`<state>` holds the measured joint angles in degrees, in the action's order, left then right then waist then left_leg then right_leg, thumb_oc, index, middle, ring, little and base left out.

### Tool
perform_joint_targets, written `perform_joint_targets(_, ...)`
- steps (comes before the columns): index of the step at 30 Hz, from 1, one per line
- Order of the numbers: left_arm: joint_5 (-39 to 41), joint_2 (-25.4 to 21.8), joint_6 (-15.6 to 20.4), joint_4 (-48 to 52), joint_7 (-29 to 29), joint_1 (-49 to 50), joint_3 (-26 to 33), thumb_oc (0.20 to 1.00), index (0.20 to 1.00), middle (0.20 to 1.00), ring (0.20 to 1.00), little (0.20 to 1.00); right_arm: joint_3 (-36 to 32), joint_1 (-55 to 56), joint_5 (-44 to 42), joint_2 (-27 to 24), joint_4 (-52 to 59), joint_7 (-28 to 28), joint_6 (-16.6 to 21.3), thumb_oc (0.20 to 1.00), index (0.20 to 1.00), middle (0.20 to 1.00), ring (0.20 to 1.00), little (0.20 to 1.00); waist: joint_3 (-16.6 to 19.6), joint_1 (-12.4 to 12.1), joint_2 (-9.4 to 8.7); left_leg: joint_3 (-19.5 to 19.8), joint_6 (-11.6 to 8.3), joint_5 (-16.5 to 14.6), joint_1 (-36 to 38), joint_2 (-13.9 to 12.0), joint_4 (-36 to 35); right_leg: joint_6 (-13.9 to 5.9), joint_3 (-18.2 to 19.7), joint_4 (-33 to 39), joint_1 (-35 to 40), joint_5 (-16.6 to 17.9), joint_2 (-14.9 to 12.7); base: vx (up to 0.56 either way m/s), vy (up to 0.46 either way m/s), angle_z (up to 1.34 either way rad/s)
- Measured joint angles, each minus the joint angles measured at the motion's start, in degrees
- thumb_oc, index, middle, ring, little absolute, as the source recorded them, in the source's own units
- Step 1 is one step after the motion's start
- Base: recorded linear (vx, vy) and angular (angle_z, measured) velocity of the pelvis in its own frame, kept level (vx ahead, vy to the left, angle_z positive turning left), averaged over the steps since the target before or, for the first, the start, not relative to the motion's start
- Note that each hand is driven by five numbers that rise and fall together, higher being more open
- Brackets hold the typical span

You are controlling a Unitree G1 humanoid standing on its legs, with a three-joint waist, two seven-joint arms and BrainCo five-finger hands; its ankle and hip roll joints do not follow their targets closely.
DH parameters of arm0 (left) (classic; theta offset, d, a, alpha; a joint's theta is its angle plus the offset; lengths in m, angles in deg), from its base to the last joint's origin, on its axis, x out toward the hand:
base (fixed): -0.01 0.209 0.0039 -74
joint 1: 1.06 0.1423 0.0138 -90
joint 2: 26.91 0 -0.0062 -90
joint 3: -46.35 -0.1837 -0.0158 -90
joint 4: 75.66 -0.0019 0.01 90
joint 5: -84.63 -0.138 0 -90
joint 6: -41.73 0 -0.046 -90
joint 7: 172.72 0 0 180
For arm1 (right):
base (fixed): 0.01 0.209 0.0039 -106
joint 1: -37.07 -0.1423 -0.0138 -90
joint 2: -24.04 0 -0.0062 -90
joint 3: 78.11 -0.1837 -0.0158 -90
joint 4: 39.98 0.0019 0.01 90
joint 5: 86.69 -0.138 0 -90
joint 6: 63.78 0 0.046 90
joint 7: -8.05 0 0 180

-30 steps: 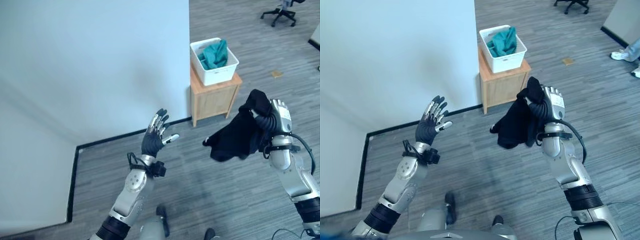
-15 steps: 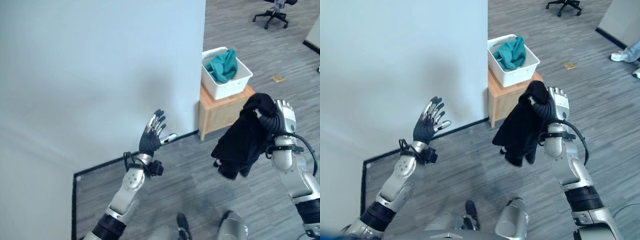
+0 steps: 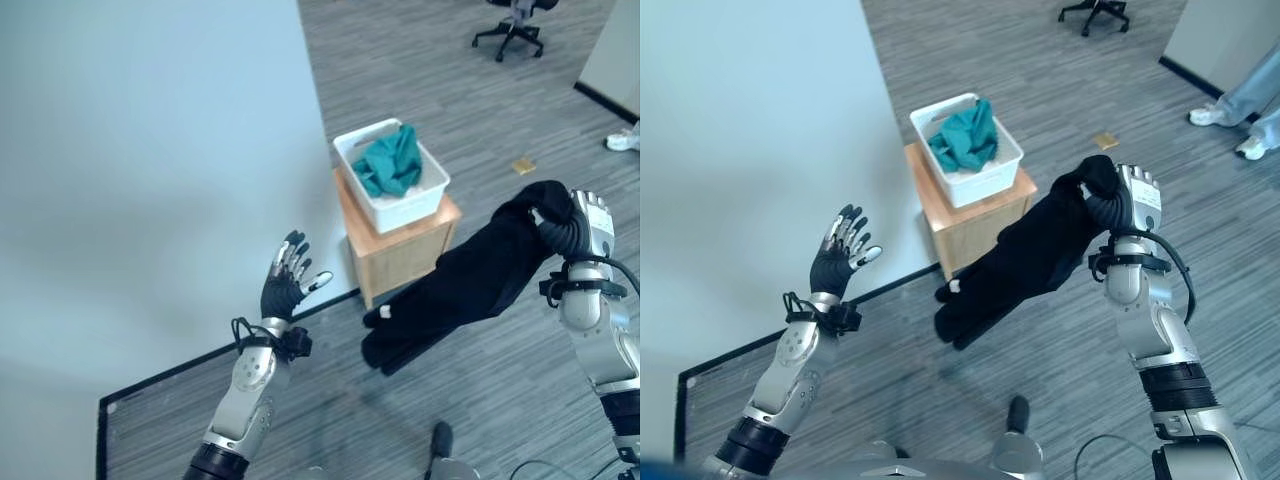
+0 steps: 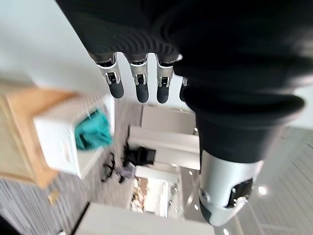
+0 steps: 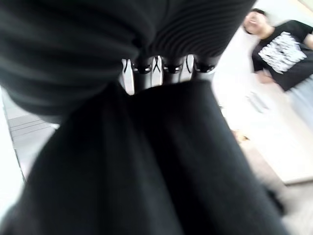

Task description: Pick up bed clothes into laundry basket.

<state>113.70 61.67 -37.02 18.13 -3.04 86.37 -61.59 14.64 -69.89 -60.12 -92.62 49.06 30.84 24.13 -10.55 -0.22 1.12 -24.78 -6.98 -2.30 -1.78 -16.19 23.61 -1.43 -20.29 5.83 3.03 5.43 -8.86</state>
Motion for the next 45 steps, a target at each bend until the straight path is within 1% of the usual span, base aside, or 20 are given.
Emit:
perform_joint_targets(1,0.02,-0.03,-0.01,-0.02,0.0,0.17,-0.28,1.0,1.0,1.0,1.0,1.0,-0.14,-0.87,-0.15,-0.77,0.04,-0.01,-0.03,0.2,0.2,0.2,0.2,0.2,-0.17,-0.68,-0.28,0.81,-0.52,-0.34,-0.69,1.58,-1.15,-0.11,0.44,0.0,0.05,0.43,-0.35,0.21,-0.195,-0.02)
perform_joint_targets(2,0.04,0.48,-0.04,-0.11,0.37,0.15,-0.35,1.0,1.0,1.0,1.0,1.0,0.11,-2.71,-0.53,-2.89,-0.27,0.02,-0.33,0.2,0.2,0.2,0.2,0.2,-0.28,-1.5,-0.51,1.22,-0.32,-0.68,-3.61,6.2,-5.82,-0.15,0.2,0.02,0.27,-0.5,-1.05,0.22,-0.141,-0.09)
perform_joint_targets(3,0.04,0.66,-0.01,-0.07,0.58,0.2,-0.39,1.0,1.0,1.0,1.0,1.0,0.12,-3.25,-0.58,-3.45,-0.53,-0.09,-0.37,0.2,0.2,0.2,0.2,0.2,-0.28,-1.85,-0.54,0.79,0.17,0.04,-4.22,8.22,-8.94,-0.2,0.11,0.01,0.35,-0.55,-0.96,0.22,-0.103,0.01)
perform_joint_targets(6,0.06,0.69,-0.12,-0.97,1.91,-0.14,-0.99,1.0,1.0,1.0,1.0,1.0,2.07,-5.54,-0.69,-6.94,-6.59,-0.26,-1.1,0.2,0.2,0.2,0.2,0.2,0.15,-1.87,0.03,-6.34,2.79,2.63,-6.49,9.84,-15.48,-0.68,-2.7,0.35,3.21,-3.56,1.07,0.19,-0.011,0.34)
perform_joint_targets(8,0.09,-0.25,-0.17,-1.03,1.88,0.28,-1.24,1.0,1.0,1.0,1.0,1.0,2.34,-7.0,-0.68,-8.15,-8.59,-0.57,-1.43,0.2,0.2,0.2,0.2,0.2,1.04,-2.5,1.21,-6.55,3.69,3.29,-6.46,9.73,-17.82,-0.99,-2.56,0.34,3.57,-4.26,2.68,0.28,0.038,-0.13)
perform_joint_targets(9,0.13,-1.68,-0.41,-1.27,1.89,0.87,-1.65,1.0,1.0,1.0,1.0,1.0,2.63,-9.44,-0.68,-8.63,-10.87,-0.61,-1.47,0.2,0.2,0.2,0.2,0.2,1.76,-2.29,2.03,-3.16,4.1,3.33,-3.66,11.71,-21.82,-2.22,-2.45,0.0,5.86,-5.51,3.69,0.24,0.032,-0.11)
perform_joint_targets(10,0.13,-1.98,-0.61,-1.27,2.07,0.76,-2.29,1.0,1.0,1.0,1.0,1.0,3.0,-10.19,-0.66,-10.06,-12.23,-0.63,-1.43,0.2,0.2,0.2,0.2,0.2,2.16,-1.75,2.6,-2.5,6.24,4.58,-1.06,12.81,-25.0,-3.79,-2.84,-1.04,6.95,-6.33,3.7,0.23,0.046,0.07)
perform_joint_targets(12,0.15,-2.45,-0.65,-1.02,2.4,0.47,-4.0,1.0,1.0,1.0,1.0,1.0,4.72,-11.91,-0.67,-14.94,-15.83,-0.7,-1.86,0.2,0.2,0.2,0.2,0.2,3.41,-0.52,2.11,-1.93,10.62,5.59,2.43,15.53,-29.25,-6.52,-3.47,-9.19,6.2,-10.86,0.45,0.16,0.055,0.3)
perform_joint_targets(15,0.13,-2.98,-0.7,-1.37,2.31,-0.64,-6.01,1.0,1.0,1.0,1.0,1.0,4.81,-14.44,-0.95,-17.01,-16.96,-0.66,-2.85,0.2,0.2,0.2,0.2,0.2,3.37,2.08,2.57,0.49,12.47,4.81,4.06,16.92,-28.94,-10.79,-2.6,-30.75,-1.9,-15.4,-5.64,0.06,-0.044,0.4)
perform_joint_targets(16,0.11,-3.52,-0.68,-1.62,2.3,-2.09,-6.54,1.0,1.0,1.0,1.0,1.0,6.35,-15.92,-1.89,-18.06,-18.49,-0.67,-2.94,0.2,0.2,0.2,0.2,0.2,2.72,2.09,0.87,1.33,12.59,3.69,5.98,18.11,-28.91,-11.26,0.81,-38.03,-7.43,-16.49,-8.31,0.01,-0.131,0.29)
perform_joint_targets(18,0.1,-4.06,-0.66,-1.64,2.33,-3.81,-6.54,1.0,1.0,1.0,1.0,1.0,9.34,-17.95,-1.87,-22.26,-18.91,-0.78,-2.91,0.2,0.2,0.2,0.2,0.2,2.37,2.19,0.68,2.5,12.42,3.53,5.26,18.29,-28.91,-9.56,3.39,-34.13,-11.27,-17.03,-8.05,0.05,-0.259,0.43)
perform_joint_targets(21,0.11,-4.22,-0.63,-2.17,2.94,-4.85,-6.38,1.0,1.0,1.0,1.0,1.0,9.07,-18.85,-1.91,-25.06,-19.99,-0.67,-2.93,0.2,0.2,0.2,0.2,0.2,1.98,3.15,0.58,9.23,11.8,2.95,5.04,17.84,-28.83,-8.02,4.97,-17.08,-10.57,-12.96,-4.68,0.11,-0.225,0.87)
perform_joint_targets(22,0.12,-4.15,-0.65,-2.25,3.34,-4.87,-6.38,1.0,1.0,1.0,1.0,1.0,9.07,-18.91,-1.91,-26.59,-19.99,-0.69,-2.92,0.2,0.2,0.2,0.2,0.2,1.99,3.19,0.52,10.71,11.15,2.64,5.12,17.87,-28.83,-7.89,6.29,-12.7,-9.61,-10.62,-3.67,0.14,-0.195,1.08)
perform_joint_targets(24,0.12,-4.6,-0.6,-2.2,3.92,-4.08,-6.16,1.0,1.0,1.0,1.0,1.0,9.13,-20.35,-1.91,-28.84,-20.25,-0.66,-2.78,0.2,0.2,0.2,0.2,0.2,1.84,2.91,-0.58,13.03,9.63,1.94,7.09,18.43,-28.81,-7.06,7.88,-4.77,-5.25,-1.79,-2.92,0.11,-0.156,0.9)
perform_joint_targets(27,0.11,-4.48,-0.6,-1.52,4.15,-1.34,-5.88,1.0,1.0,1.0,1.0,1.0,12.44,-27.62,-2.03,-28.66,-20.24,-0.46,-2.47,0.2,0.2,0.2,0.2,0.2,2.23,1.0,0.46,11.44,7.64,0.74,8.23,15.76,-28.86,-4.79,7.21,-0.29,-2.21,1.45,0.15,0.15,-0.157,-0.01)
perform_joint_targets(31,0.11,-2.67,-0.67,-1.51,4.49,-0.12,-3.5,1.0,1.0,1.0,1.0,1.0,23.28,-39.09,-3.06,-28.83,-23.14,-0.81,-2.35,0.2,0.2,0.2,0.2,0.2,2.22,1.45,0.51,10.35,7.1,1.01,9.65,13.36,-28.83,-3.25,4.89,0.03,0.27,0.52,2.48,0.1,-0.173,0.07)
perform_joint_targets(35,0.58,-2.35,-0.63,-2.21,4.5,0.89,-1.79,1.0,1.0,1.0,1.0,1.0,28.8,-49.04,-3.09,-28.88,-26.83,-0.58,-1.37,0.2,0.2,0.2,0.2,0.2,2.71,0.43,0.11,10.15,6.52,1.19,10.16,12.57,-28.7,-2.86,2.43,0.05,1.68,-1.16,3.13,0.08,-0.117,0.31)
perform_joint_targets(39,2.54,-2.13,-0.68,-2.9,4.45,2.57,-1.29,1.0,1.0,1.0,1.0,1.0,36.22,-58.11,-3.04,-28.05,-32.25,-0.94,-1.15,0.2,0.2,0.2,0.2,0.2,3.0,-2.3,-0.74,11.01,6.14,1.43,9.89,12.46,-28.32,-2.73,1.11,0.11,2.45,-1.75,3.15,0.05,-0.079,0.29)
perform_joint_targets(44,6.37,-2.97,-0.64,-4.86,4.36,3.92,-1.38,1.0,1.0,1.0,1.0,1.0,41.26,-61.0,-2.93,-25.05,-39.02,-2.08,-1.56,0.2,0.2,0.2,0.2,0.2,2.44,-5.79,-3.0,13.36,4.17,0.17,2.31,13.12,-18.22,-2.46,-1.35,0.25,2.02,-3.04,1.22,0.03,0.0,0.31)
perform_joint_targets(45,6.88,-2.83,-0.64,-4.69,4.34,4.56,-1.54,1.0,1.0,1.0,1.0,1.0,43.85,-62.53,-2.94,-25.15,-40.45,-2.64,-1.49,0.2,0.2,0.2,0.2,0.2,2.74,-6.23,-2.22,13.13,3.86,0.09,2.25,12.95,-19.24,-2.63,-2.05,0.27,1.4,-2.87,1.64,0.17,0.084,0.45)
